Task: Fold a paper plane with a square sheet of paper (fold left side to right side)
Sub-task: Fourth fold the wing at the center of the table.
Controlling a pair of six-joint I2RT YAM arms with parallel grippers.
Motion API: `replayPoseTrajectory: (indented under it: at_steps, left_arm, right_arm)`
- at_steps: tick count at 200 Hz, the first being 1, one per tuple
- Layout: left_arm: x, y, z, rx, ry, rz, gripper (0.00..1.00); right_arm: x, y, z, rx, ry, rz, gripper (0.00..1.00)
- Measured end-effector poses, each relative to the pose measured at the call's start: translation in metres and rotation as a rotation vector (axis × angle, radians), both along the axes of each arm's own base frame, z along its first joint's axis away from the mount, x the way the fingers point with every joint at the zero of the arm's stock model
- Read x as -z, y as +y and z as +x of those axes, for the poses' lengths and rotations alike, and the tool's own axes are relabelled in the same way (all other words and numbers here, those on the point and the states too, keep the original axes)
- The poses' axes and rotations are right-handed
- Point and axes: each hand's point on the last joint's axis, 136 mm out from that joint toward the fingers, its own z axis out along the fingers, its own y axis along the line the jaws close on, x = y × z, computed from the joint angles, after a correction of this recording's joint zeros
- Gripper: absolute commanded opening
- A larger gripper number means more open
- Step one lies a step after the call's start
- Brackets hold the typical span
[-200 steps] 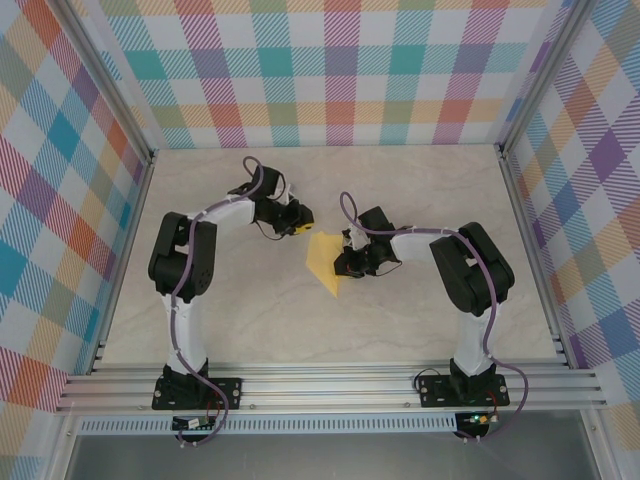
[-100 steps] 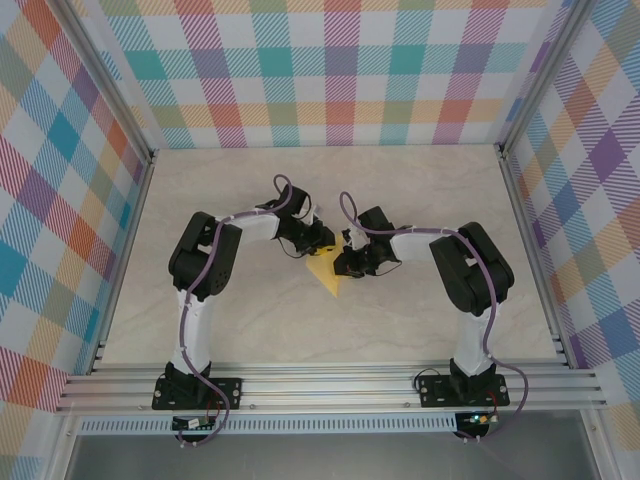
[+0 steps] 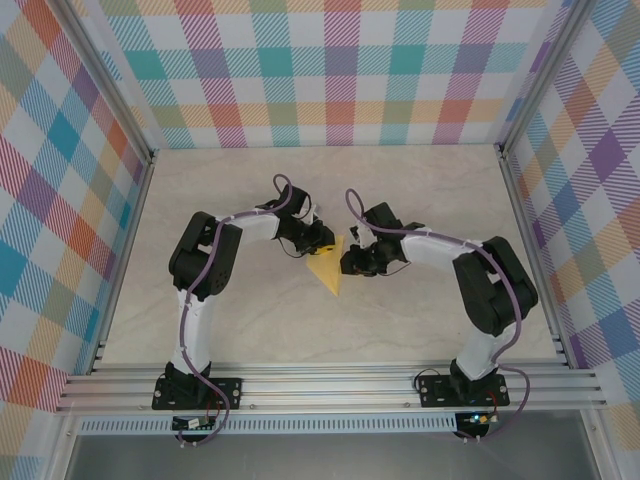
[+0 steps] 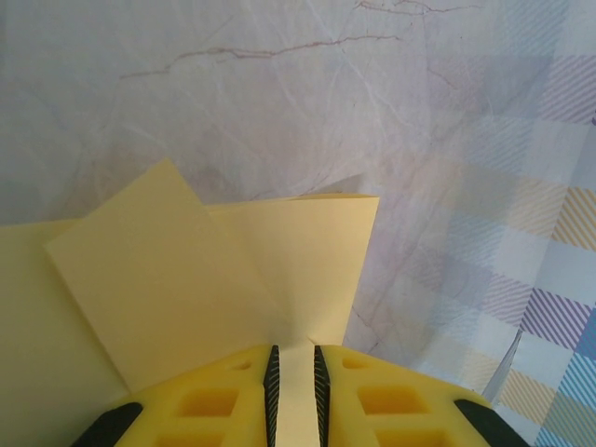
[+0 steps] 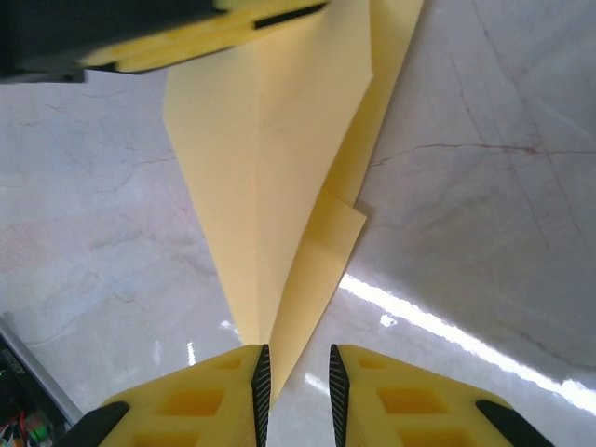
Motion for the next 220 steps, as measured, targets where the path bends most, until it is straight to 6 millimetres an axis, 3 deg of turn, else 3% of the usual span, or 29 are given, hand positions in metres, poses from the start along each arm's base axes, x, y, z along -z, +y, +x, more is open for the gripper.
replayPoseTrajectory:
  at_steps: [36,77,111,220]
  left_arm:
    - [0.0,0.0,0.0,0.0,-0.002,-0.002,0.19]
    - [0.0,-0.001,0.001,-0.002,-0.007,-0.006,0.19]
    - [0.0,-0.001,0.001,-0.002,-0.008,-0.007,0.19]
    - [0.0,-0.001,0.001,-0.001,-0.009,-0.006,0.19]
  right_arm:
    - [-0.015,0.022,-0.015,-0.08,-0.022,0.037,0.24]
    - [-0.001,0.054,-0.017,-0.15,0.019,0.048,0.24]
    - [0.024,0.051,-0.02,-0.147,0.077,0.012,0.24]
    - [0.032,0.048,-0.025,-0.144,0.101,0.042,0.24]
